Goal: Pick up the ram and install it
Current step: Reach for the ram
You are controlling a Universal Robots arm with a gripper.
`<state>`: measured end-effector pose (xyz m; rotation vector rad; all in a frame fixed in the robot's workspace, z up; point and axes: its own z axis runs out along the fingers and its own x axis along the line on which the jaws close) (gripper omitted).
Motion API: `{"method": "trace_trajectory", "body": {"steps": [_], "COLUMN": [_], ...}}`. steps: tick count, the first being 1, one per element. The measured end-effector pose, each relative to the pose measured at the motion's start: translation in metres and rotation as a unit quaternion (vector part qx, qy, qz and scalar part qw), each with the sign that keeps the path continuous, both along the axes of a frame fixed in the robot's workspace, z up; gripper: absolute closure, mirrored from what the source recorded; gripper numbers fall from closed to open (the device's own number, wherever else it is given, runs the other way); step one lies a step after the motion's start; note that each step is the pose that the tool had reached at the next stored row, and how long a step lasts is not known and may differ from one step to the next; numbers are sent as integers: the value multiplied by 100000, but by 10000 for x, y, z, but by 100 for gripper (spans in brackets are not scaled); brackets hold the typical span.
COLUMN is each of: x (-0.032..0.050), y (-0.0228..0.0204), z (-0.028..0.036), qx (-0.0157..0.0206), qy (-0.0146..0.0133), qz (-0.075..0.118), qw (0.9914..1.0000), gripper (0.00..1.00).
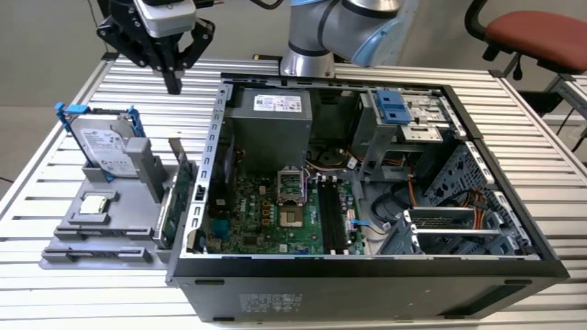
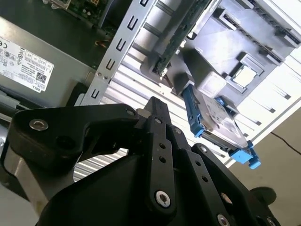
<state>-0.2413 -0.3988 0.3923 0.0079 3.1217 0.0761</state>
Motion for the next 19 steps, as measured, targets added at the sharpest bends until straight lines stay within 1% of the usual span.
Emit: {"method": "trace_trajectory", "body": {"steps": [9, 19], "x": [-168, -325], "y": [0, 0], "z": [-1, -1], "qx": [2, 0], "qy": [-4, 0], "qz": [1219, 1774], "qw": [99993, 99984], "gripper": [100, 100]}}
